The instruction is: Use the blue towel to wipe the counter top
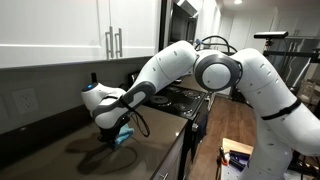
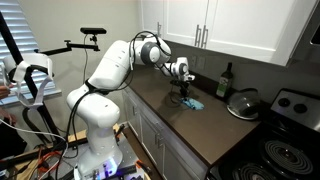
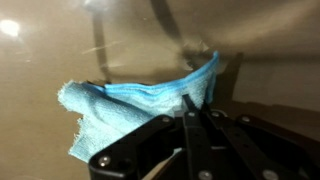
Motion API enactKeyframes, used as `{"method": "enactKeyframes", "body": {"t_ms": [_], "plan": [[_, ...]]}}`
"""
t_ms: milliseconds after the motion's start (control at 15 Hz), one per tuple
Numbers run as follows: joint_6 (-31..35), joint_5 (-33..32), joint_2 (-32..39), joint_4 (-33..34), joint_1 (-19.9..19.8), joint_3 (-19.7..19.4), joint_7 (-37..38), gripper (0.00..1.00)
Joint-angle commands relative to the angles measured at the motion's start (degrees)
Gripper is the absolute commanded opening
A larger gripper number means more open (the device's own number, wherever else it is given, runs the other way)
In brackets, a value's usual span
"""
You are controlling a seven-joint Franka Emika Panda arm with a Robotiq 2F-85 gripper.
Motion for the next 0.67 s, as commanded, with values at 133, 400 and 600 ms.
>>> {"method": "enactKeyframes", "body": {"t_ms": [133,400,600], "plan": [[2.2,-0.3,-2.0,-3.6,-3.3,-2.5,5.8,0.03],[2.7,-0.6,-4.1,-8.1,-4.4,-3.3,7.7,0.03],[2.9,-0.1,-6.3,-12.0,-4.8,-2.0,6.4,0.03]]}}
